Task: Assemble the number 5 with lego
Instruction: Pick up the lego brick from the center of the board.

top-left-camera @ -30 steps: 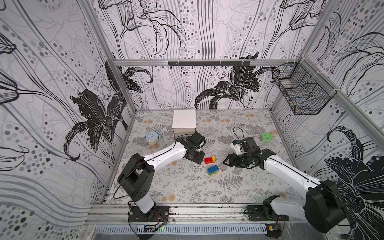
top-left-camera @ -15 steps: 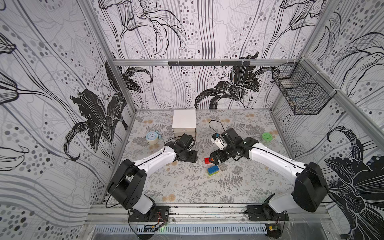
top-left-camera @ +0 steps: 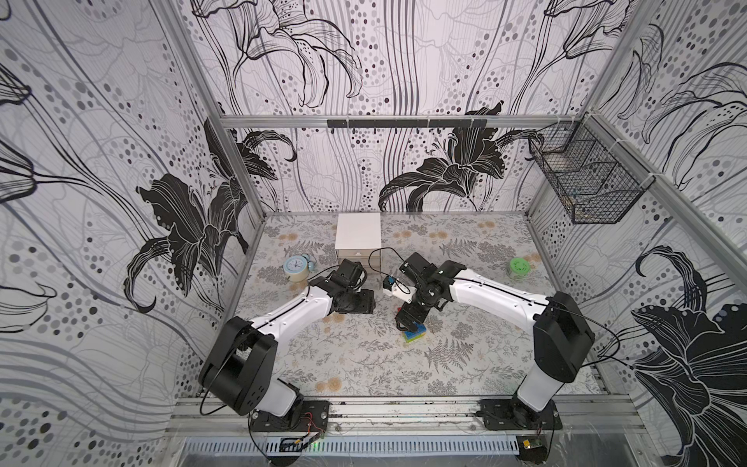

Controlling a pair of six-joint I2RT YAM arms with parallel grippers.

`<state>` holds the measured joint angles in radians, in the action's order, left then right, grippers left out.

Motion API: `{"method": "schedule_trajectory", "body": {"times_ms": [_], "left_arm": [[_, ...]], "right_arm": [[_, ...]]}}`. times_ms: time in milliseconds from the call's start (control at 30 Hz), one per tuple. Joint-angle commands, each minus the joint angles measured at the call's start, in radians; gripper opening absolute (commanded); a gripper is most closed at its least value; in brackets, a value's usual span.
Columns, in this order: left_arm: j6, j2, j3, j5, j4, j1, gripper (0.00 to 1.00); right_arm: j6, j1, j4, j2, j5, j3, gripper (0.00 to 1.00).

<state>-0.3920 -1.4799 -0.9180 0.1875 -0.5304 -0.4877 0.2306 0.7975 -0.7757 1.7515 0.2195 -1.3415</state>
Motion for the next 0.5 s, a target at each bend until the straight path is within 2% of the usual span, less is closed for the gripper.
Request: {"method": "schedule_trajectory", "body": {"times_ms": [0,467], "left_arm": [[0.001,0.02,0.01,0.014,0.032,0.01,0.67],[0.001,0.001,0.005,0.032,0.041,0.017,0.67]], "right_arm": [[0.049,0.006,-0.092,0.059,0.018,-0.032,0.91],[0.021,0.016,-0.106,0.135,0.023,0.001,0.9]]}}
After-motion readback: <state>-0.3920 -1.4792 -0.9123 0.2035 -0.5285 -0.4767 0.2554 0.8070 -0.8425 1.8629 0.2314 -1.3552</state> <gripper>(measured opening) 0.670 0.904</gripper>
